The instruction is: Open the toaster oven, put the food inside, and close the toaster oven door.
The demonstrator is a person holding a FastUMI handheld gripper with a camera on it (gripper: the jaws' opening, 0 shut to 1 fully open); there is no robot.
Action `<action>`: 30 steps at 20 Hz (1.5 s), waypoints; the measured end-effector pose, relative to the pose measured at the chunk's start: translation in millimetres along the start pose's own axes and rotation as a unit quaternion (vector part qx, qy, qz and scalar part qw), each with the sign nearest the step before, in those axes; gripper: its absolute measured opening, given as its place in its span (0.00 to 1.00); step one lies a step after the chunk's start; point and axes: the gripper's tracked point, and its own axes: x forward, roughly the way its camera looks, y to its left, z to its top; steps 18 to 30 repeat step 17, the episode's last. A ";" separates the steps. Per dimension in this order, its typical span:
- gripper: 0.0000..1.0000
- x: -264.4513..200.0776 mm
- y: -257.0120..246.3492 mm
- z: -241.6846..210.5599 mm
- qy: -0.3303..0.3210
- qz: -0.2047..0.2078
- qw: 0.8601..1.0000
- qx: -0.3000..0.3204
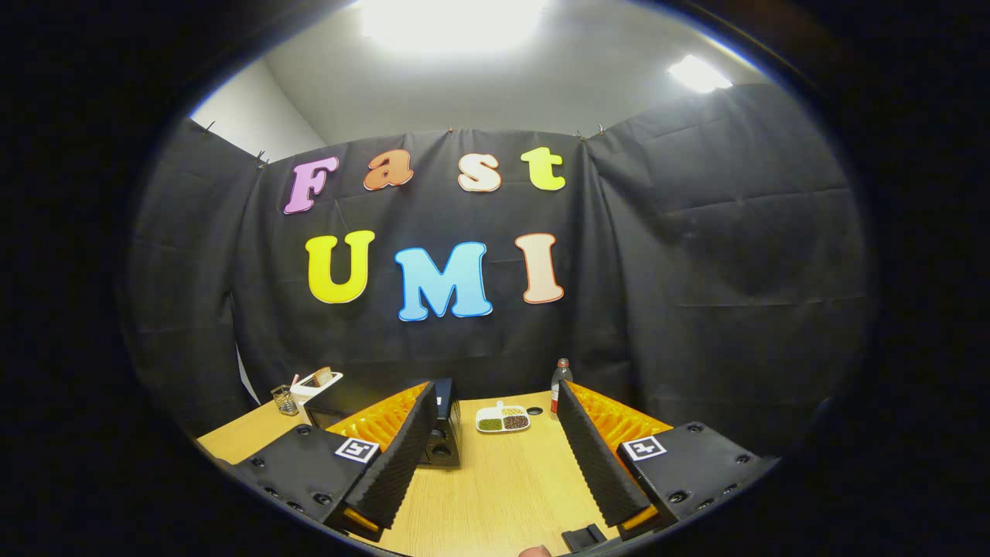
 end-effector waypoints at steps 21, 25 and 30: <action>0.98 17.7 -8.8 13.3 -0.028 0.011 1.000 0.001; 0.98 17.7 -8.8 13.3 -0.028 0.011 1.000 0.001; 0.98 17.7 -8.8 13.3 -0.028 0.011 1.000 0.001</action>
